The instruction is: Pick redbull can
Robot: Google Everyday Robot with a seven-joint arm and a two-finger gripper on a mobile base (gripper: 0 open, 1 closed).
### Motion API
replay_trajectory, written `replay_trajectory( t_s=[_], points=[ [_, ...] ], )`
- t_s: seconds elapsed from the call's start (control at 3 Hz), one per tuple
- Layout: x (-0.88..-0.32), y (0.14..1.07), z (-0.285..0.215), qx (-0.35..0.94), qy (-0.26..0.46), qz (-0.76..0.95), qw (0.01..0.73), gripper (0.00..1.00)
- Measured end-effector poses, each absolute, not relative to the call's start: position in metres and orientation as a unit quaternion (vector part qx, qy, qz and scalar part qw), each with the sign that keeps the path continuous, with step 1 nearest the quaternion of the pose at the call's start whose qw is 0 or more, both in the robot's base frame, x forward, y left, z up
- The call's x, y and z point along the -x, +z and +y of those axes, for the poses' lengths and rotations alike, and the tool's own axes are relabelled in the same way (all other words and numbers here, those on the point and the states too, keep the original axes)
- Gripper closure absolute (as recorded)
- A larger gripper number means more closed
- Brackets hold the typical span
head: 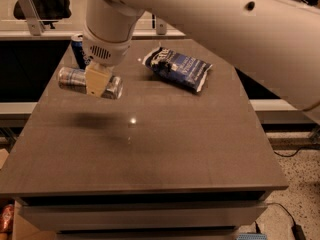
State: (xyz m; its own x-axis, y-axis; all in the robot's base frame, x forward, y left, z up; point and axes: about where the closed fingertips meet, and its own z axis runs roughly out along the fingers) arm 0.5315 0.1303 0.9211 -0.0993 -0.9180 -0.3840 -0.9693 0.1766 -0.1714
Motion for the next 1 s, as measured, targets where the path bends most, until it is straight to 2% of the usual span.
replay_trajectory(
  t_s=[1.0],
  points=[
    [-0.537, 0.949, 0.125, 0.657, 0.070, 0.720, 0.212, 1.00]
  ],
)
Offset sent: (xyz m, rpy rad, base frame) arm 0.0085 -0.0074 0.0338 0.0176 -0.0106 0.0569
